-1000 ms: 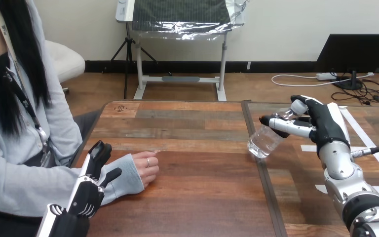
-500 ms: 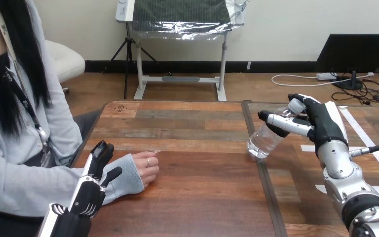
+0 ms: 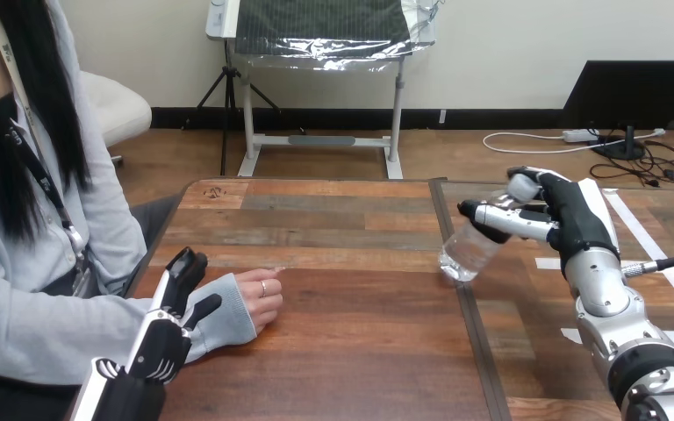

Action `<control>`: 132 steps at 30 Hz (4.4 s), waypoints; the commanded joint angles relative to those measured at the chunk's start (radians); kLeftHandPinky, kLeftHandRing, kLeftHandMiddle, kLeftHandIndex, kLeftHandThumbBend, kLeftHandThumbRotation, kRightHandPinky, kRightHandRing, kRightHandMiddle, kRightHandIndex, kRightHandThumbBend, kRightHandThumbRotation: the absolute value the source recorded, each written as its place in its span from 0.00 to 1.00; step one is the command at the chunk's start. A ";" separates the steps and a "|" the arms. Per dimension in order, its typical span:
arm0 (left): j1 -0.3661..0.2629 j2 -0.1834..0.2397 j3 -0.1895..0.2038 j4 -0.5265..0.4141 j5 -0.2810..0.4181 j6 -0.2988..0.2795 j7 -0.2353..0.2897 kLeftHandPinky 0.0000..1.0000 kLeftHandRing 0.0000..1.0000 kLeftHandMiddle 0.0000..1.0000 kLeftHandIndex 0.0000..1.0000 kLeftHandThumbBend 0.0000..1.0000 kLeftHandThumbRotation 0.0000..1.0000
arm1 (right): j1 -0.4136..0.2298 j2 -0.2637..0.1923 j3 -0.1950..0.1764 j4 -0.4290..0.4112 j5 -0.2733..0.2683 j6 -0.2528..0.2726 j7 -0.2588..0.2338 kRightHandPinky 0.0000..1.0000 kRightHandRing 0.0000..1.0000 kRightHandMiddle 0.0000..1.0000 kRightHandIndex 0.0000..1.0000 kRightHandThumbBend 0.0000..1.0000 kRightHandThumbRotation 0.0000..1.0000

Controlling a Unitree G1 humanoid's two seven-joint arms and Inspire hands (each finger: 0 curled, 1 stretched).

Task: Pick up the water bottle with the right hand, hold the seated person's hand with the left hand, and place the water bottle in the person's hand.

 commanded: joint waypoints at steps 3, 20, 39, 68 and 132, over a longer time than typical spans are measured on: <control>-0.061 -0.004 -0.004 -0.011 -0.007 -0.011 0.000 0.91 1.00 1.00 1.00 1.00 0.57 | 0.011 0.034 0.002 0.003 -0.003 -0.013 0.016 0.54 0.65 0.73 0.75 0.99 0.08; -0.056 -0.013 0.008 -0.015 0.016 -0.011 0.008 0.90 1.00 1.00 1.00 1.00 0.57 | 0.010 0.026 0.006 -0.001 -0.020 -0.032 -0.011 0.49 0.58 0.66 0.65 0.94 0.00; -0.057 -0.024 0.003 -0.010 0.014 -0.018 0.010 0.88 1.00 1.00 1.00 1.00 0.56 | 0.000 0.019 -0.002 -0.003 -0.018 -0.063 -0.026 0.43 0.49 0.52 0.48 0.89 0.00; -0.051 -0.025 0.003 -0.014 0.027 -0.009 0.016 0.91 1.00 1.00 1.00 1.00 0.56 | -0.005 0.017 -0.022 -0.004 0.014 -0.061 0.028 0.46 0.52 0.56 0.57 0.93 0.00; -0.047 -0.030 0.020 -0.019 0.080 -0.003 0.061 0.88 1.00 1.00 1.00 1.00 0.59 | -0.002 0.071 0.017 -0.003 -0.008 -0.069 0.203 0.96 0.97 0.96 1.00 1.00 0.51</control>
